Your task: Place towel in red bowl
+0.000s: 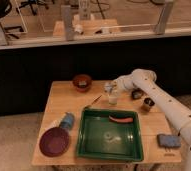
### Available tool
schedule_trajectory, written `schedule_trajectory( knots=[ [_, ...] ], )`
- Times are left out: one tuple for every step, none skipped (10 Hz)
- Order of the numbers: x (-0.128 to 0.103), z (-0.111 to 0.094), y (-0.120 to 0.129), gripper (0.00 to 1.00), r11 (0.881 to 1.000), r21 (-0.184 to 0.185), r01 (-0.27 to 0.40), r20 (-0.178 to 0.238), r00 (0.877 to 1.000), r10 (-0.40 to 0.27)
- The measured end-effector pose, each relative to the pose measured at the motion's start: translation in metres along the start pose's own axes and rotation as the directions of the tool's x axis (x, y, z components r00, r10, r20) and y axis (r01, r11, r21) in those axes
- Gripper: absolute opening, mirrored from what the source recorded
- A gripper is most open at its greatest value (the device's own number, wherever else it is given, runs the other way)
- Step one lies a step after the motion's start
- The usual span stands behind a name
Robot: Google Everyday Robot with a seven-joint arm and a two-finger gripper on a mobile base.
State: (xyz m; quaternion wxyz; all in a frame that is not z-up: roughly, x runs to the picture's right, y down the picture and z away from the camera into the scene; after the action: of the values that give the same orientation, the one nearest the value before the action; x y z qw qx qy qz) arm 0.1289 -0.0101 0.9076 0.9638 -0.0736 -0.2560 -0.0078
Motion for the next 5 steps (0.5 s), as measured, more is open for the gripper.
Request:
schedule_trajectory(
  knots=[
    [0.0, 0.0, 0.0, 0.0, 1.0, 0.0, 0.0, 0.0, 1.0, 0.0],
    [0.0, 0.0, 0.0, 0.0, 1.0, 0.0, 0.0, 0.0, 1.0, 0.0],
    [0.0, 0.0, 0.0, 0.0, 1.0, 0.0, 0.0, 0.0, 1.0, 0.0],
    [0.001, 0.001, -0.005, 0.0, 1.0, 0.013, -0.005, 0.003, 1.0, 0.005],
    [0.001, 0.003, -0.012, 0.0, 1.0, 0.027, -0.005, 0.007, 1.0, 0.005]
  ],
)
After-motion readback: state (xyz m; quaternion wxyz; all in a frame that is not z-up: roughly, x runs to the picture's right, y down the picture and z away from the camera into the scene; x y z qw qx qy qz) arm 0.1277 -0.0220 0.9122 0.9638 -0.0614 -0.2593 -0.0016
